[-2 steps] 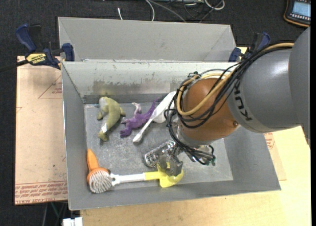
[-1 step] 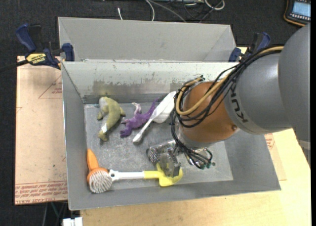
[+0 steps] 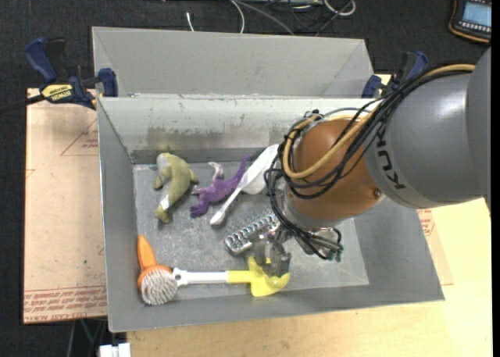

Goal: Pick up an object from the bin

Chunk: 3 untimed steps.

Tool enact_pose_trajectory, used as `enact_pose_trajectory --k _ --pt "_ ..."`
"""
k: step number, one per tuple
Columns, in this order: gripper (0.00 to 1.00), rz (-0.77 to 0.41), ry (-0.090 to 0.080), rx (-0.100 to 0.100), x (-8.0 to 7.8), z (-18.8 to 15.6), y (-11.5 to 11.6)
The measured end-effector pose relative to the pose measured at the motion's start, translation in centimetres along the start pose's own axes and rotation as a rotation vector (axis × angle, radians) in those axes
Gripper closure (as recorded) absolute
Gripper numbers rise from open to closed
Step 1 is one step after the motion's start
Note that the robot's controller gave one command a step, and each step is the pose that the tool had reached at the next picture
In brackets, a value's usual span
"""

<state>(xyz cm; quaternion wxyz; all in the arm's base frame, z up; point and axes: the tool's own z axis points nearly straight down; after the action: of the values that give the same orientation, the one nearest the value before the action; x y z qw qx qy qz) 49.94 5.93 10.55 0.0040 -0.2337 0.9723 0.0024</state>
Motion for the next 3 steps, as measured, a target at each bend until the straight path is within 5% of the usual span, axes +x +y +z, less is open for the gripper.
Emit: enact_pose_trajectory --k 2,3 --pt "1.00 0.001 -0.003 0.000 0.2 1.6 -0.3" --pt "1.00 -0.248 -0.008 0.000 -4.7 2.4 2.4"
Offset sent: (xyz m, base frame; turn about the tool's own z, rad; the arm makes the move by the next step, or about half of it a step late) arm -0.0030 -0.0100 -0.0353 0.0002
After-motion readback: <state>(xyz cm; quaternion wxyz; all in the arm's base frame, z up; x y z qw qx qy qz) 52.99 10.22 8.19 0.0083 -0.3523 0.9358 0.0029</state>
